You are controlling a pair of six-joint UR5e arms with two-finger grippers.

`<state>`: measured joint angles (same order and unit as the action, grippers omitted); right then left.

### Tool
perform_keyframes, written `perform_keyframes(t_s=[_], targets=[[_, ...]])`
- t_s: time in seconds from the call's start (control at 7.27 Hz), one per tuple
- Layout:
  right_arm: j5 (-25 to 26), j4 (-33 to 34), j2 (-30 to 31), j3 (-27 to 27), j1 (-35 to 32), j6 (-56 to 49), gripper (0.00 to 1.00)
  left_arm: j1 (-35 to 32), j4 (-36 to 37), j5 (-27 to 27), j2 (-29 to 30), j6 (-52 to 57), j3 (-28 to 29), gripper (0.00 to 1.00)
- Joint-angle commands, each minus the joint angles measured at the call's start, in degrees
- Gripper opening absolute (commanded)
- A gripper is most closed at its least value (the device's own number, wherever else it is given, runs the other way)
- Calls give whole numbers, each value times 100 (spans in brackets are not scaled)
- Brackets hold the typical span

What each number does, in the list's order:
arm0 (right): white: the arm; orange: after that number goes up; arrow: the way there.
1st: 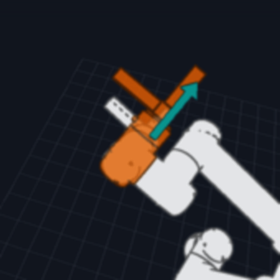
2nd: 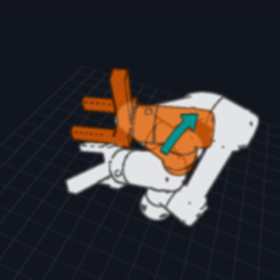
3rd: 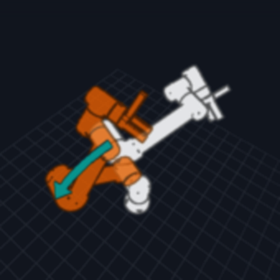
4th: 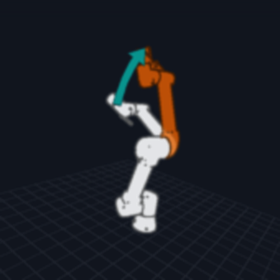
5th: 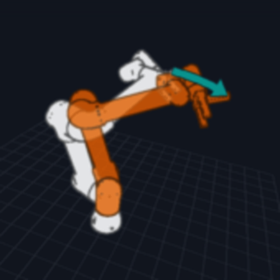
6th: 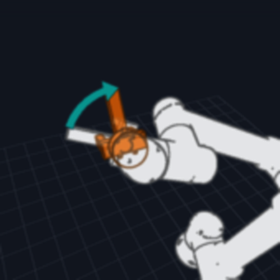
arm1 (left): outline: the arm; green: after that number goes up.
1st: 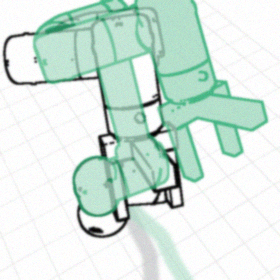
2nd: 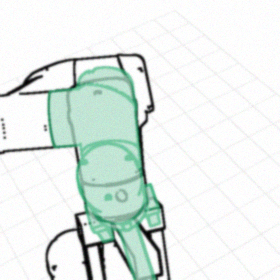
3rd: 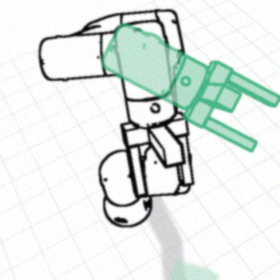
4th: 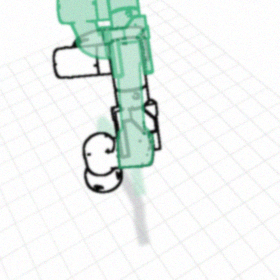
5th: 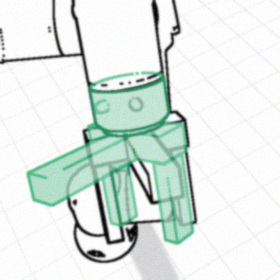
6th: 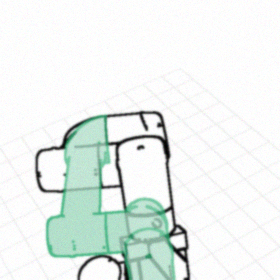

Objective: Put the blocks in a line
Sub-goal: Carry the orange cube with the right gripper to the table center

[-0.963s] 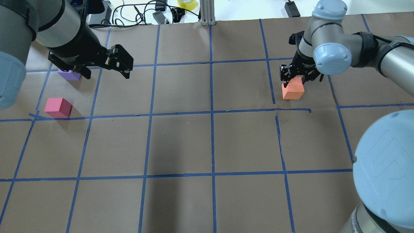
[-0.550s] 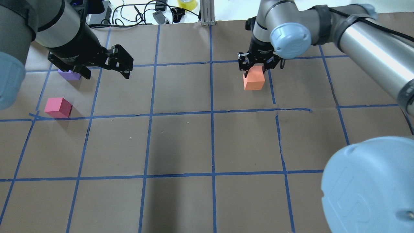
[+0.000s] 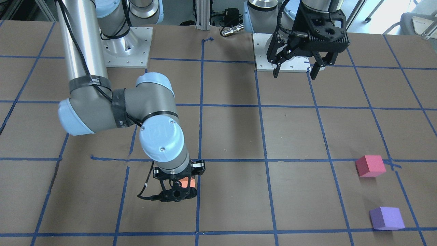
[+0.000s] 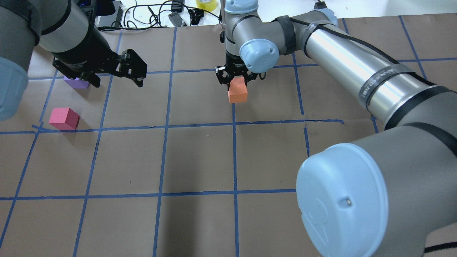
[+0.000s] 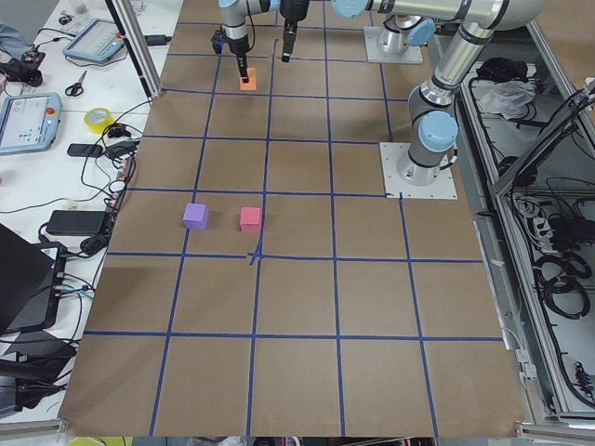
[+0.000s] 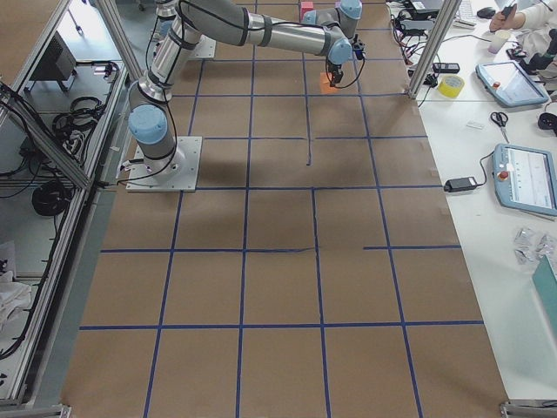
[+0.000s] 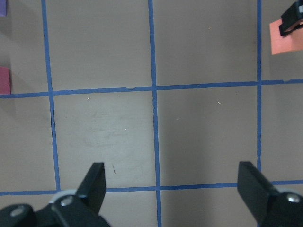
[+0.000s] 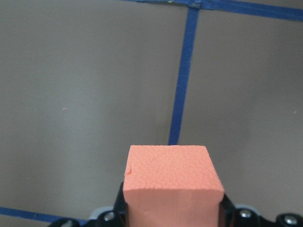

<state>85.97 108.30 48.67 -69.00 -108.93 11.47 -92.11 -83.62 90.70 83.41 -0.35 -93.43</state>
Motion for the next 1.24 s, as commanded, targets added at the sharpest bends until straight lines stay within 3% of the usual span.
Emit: perform_keyframes(t_s=[0.0, 0.41, 0.55, 0.69, 1.1], targets=[[-10, 41, -296, 123, -199, 276, 0, 0, -5, 0, 0, 0, 0, 100], [-193, 59, -358, 132, -304, 435, 3, 9, 4, 0, -9, 0, 0, 100], [-212, 111, -358, 132, -305, 418, 55, 9, -13, 0, -9, 0, 0, 100], [-134, 399, -350, 115, -313, 374, 100, 9, -5, 0, -9, 0, 0, 100], [-125, 358, -149, 106, -313, 435, 100, 9, -14, 0, -9, 0, 0, 100]])
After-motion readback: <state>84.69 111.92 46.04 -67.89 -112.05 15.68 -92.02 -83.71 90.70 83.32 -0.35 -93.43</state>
